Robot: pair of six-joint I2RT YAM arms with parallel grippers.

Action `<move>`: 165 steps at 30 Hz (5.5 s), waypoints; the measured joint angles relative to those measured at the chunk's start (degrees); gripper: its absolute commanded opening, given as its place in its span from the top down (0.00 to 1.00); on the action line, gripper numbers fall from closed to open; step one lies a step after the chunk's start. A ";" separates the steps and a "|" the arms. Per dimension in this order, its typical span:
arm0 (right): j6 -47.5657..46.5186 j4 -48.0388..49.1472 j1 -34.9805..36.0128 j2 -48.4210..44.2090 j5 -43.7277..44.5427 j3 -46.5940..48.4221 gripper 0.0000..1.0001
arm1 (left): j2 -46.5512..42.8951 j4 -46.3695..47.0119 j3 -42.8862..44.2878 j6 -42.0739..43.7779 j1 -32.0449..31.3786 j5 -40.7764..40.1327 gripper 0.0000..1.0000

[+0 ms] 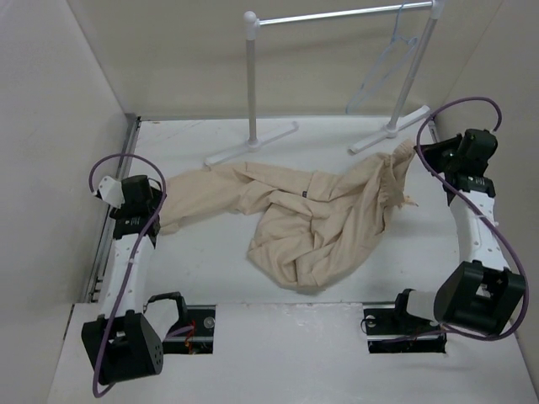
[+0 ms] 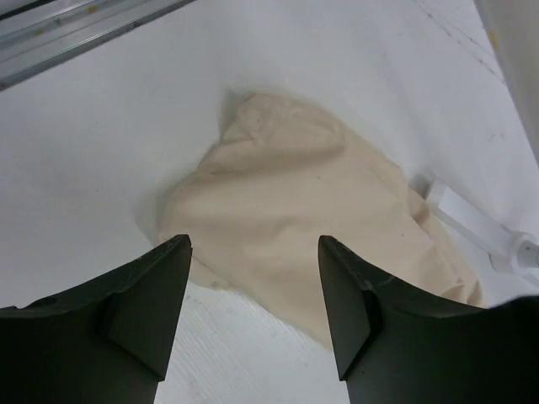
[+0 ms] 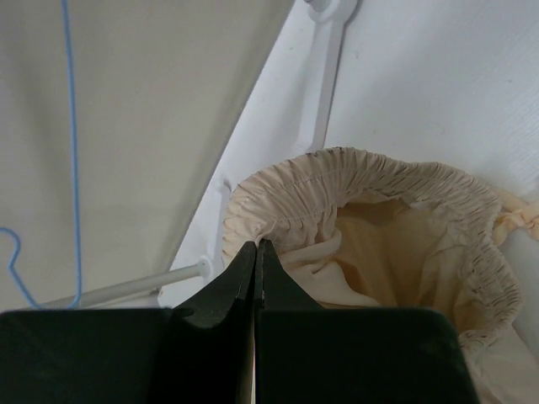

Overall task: Place the trousers on the hanger
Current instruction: Flatten out the trousers at the center of the board.

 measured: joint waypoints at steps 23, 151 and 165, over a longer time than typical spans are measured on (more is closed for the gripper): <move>-2.64 -0.20 -0.17 -7.23 -1.57 -3.93 0.96 | 25.57 1.53 4.24 -14.64 5.77 15.32 1.00; -8.76 -11.56 13.77 -10.49 18.03 -24.17 0.39 | 19.71 -25.55 1.68 -13.92 -72.54 8.00 0.91; -8.50 -10.03 12.17 -6.40 17.86 -24.15 0.33 | -11.37 -39.63 15.89 -6.21 -28.26 2.45 0.96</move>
